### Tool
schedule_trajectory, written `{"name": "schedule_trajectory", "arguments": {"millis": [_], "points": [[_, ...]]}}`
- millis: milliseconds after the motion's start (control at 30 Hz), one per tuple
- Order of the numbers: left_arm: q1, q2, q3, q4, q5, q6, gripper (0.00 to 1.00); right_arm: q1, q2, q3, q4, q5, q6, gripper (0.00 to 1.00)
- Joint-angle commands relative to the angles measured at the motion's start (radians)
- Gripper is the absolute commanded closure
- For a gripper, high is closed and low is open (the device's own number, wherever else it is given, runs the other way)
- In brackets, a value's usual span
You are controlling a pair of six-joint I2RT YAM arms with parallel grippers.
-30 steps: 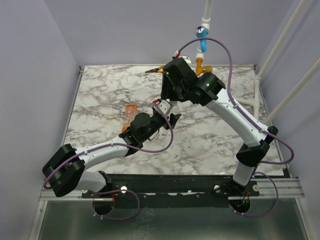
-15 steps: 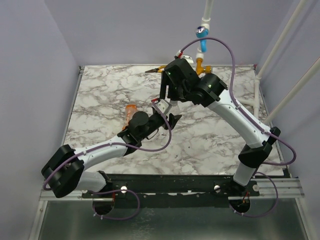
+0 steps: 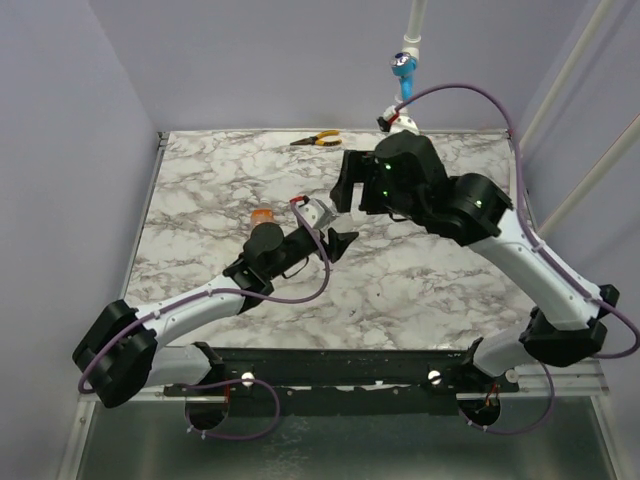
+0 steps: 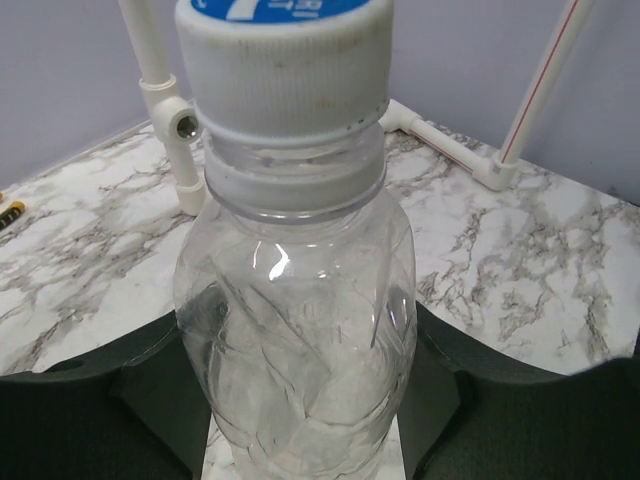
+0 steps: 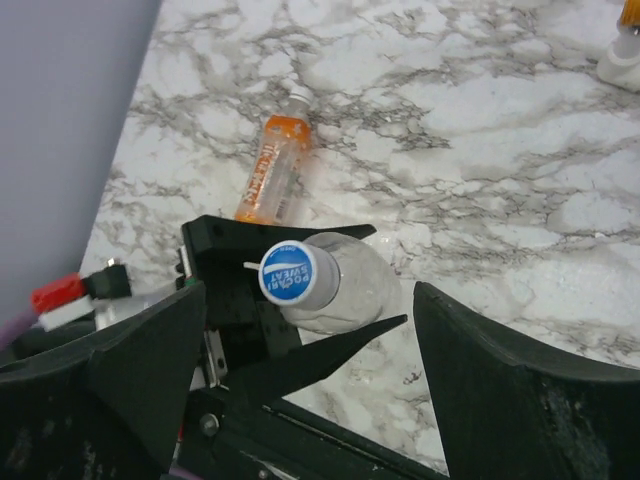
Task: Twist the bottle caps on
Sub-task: Screw the bottle cap onto the plastic bottle.
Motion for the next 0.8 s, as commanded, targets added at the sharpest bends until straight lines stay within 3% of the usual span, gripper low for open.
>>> {"name": "schedule_trajectory", "arguments": {"millis": [0, 133, 267, 367, 767], "points": [[0.005, -0.031, -0.017, -0.002, 0.133, -0.035, 0.71, 0.010, -0.115, -0.076, 0.155, -0.021, -0.077, 0.12], [0.006, -0.043, -0.016, -0.003, 0.199, -0.050, 0.71, 0.010, -0.155, -0.118, 0.187, -0.031, -0.125, 0.13], [0.016, -0.061, -0.012, -0.005, 0.295, -0.087, 0.71, 0.010, -0.234, -0.234, 0.292, -0.105, -0.193, 0.27], [0.033, -0.072, -0.009, -0.006, 0.382, -0.127, 0.71, 0.010, -0.288, -0.307, 0.359, -0.177, -0.234, 0.31], [0.070, -0.074, 0.002, -0.013, 0.522, -0.199, 0.71, 0.010, -0.277, -0.340, 0.409, -0.292, -0.296, 0.27]]}}
